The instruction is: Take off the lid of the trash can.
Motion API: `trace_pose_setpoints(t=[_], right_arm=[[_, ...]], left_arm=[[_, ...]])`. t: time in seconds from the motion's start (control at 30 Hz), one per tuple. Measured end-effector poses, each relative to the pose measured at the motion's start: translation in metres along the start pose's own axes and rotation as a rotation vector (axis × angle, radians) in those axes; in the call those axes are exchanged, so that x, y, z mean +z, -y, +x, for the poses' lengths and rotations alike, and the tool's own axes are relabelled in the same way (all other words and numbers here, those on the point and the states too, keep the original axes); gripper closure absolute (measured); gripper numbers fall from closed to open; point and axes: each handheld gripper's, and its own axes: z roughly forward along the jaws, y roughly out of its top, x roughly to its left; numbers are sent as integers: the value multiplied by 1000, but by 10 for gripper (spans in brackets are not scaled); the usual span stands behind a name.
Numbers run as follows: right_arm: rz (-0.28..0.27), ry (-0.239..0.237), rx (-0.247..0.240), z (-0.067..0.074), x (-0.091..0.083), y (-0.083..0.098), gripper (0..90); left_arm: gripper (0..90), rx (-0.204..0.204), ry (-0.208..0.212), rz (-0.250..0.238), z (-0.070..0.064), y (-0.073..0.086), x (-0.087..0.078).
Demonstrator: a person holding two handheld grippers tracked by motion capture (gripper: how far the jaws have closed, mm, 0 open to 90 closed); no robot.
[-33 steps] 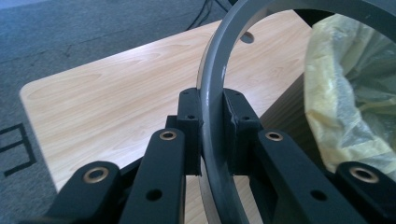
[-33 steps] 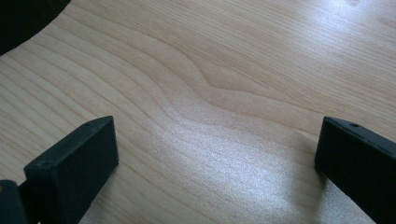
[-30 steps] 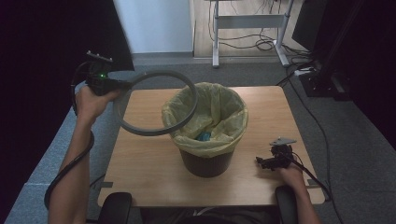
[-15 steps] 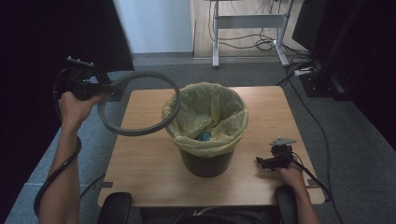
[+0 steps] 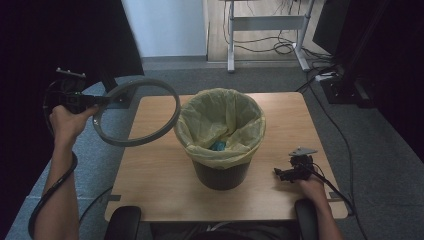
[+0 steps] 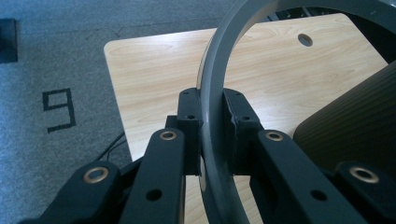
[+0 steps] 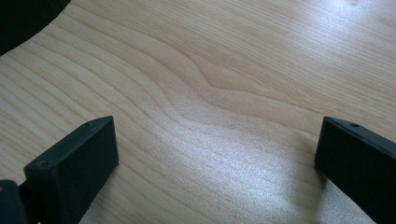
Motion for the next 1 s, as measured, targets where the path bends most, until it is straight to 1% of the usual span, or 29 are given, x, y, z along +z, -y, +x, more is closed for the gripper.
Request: trace_pose_setpoints(t=[0.13, 0.23, 0.47, 0.6, 0.7, 0.77, 0.87, 0.9, 0.97, 1.0], right_arm=[[0, 0, 0, 0, 0, 0, 0], [0, 0, 0, 0, 0, 0, 0], [0, 0, 0, 0, 0, 0, 0], [0, 0, 0, 0, 0, 0, 0], [0, 0, 0, 0, 0, 0, 0], [1, -1, -1, 0, 0, 0, 0], [0, 0, -1, 0, 0, 0, 0], [0, 0, -1, 0, 0, 0, 0], [0, 0, 0, 0, 0, 0, 0], [0, 0, 0, 0, 0, 0, 0]], left_arm=[[786, -14, -14, 2, 7, 6, 0], [786, -24, -16, 0, 11, 10, 1], [786, -42, -15, 8, 19, 20, 11], [786, -62, -11, 7, 25, 27, 16], [787, -70, -25, 16, 29, 32, 20], [788, -74, -32, 25, 31, 35, 23], [787, -80, -29, 29, 33, 42, 31], [787, -80, -29, 29, 33, 42, 31], [787, -83, -25, 27, 33, 47, 39], [787, -80, -26, 27, 33, 50, 45]])
